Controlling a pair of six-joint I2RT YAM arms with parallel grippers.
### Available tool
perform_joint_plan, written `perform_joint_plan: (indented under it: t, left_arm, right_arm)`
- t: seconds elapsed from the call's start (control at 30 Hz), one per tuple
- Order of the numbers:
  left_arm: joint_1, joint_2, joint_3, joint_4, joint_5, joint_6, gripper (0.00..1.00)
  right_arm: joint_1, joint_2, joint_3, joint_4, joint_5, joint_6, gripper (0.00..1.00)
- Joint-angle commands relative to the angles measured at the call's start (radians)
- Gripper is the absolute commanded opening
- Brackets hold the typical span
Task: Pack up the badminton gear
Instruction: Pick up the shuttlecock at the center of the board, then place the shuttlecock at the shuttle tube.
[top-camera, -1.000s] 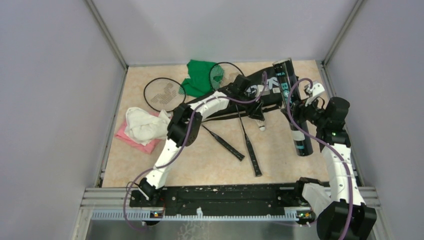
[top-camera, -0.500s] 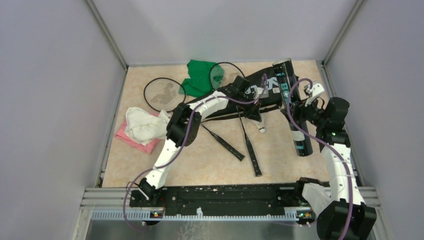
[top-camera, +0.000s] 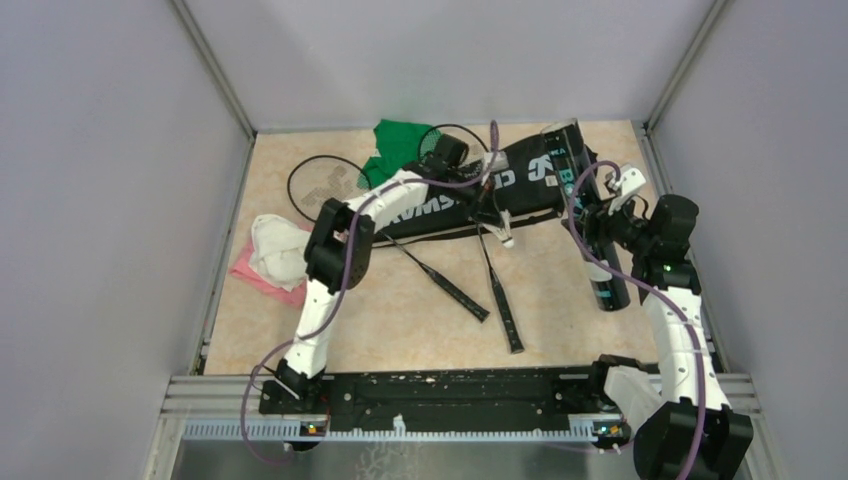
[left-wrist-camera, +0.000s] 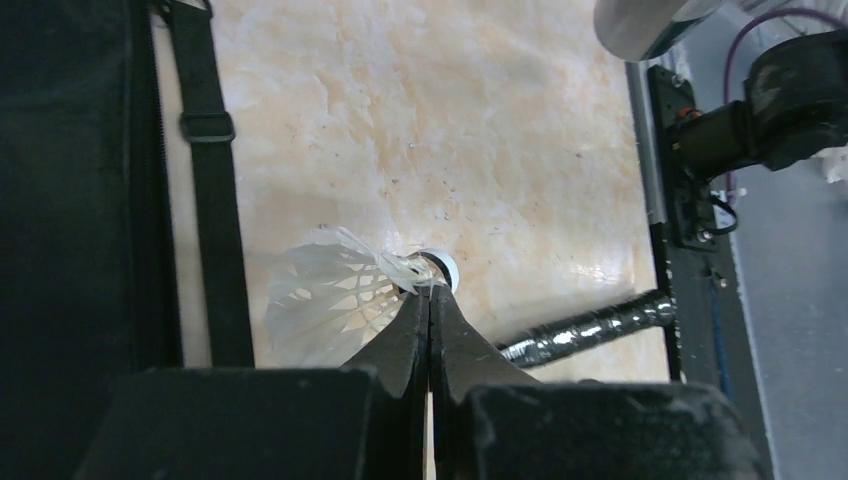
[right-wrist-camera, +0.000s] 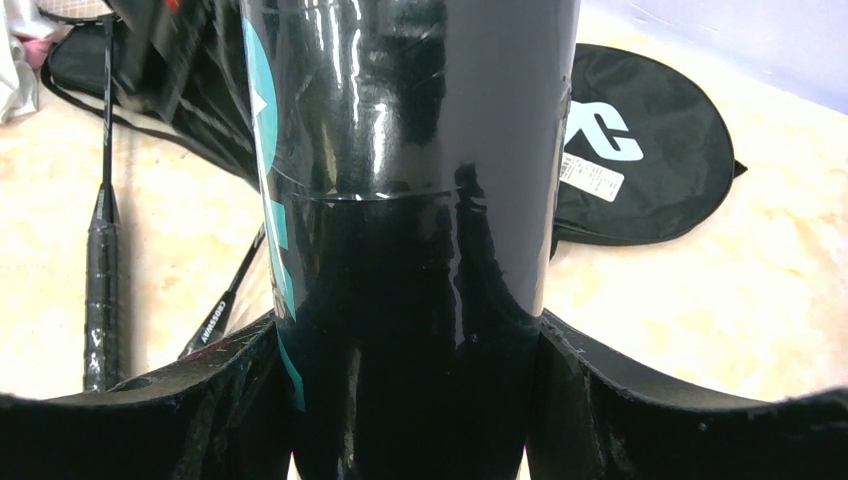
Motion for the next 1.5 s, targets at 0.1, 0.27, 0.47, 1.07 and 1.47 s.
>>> perform_joint_plan:
  t: [0.1, 0.27, 0.47, 1.07, 1.47]
  left_arm:
    - [0.121, -0.272, -0.14, 0.169, 0.112, -0.147, 0.0]
    - [0.204, -0.409, -0.23, 0.19, 0.107, -0.169, 0.0]
    - [0.279, -0.579, -0.337, 0.214, 0.093, -0.231, 0.0]
    - [0.303, -0.876, -0.448, 0.211, 0.029, -0.295, 0.0]
    - [0.266, -0.919, -0.573, 0.271, 0.039, -0.303, 0.0]
  right_arm:
    - [-0.009, -0.004, 0.022, 0.004, -0.117, -0.087, 0.34]
    - [0.018, 0.03, 0.048, -0.068, -0.181, -0.161, 0.34]
    - [0.113, 0.081, 0.087, -0.157, -0.187, -0.264, 0.34]
    - [0.358, 0.191, 0.149, -0.27, -0.194, -0.497, 0.34]
    - [0.414, 0.187, 0.128, -0.211, -0.208, -0.444, 0.34]
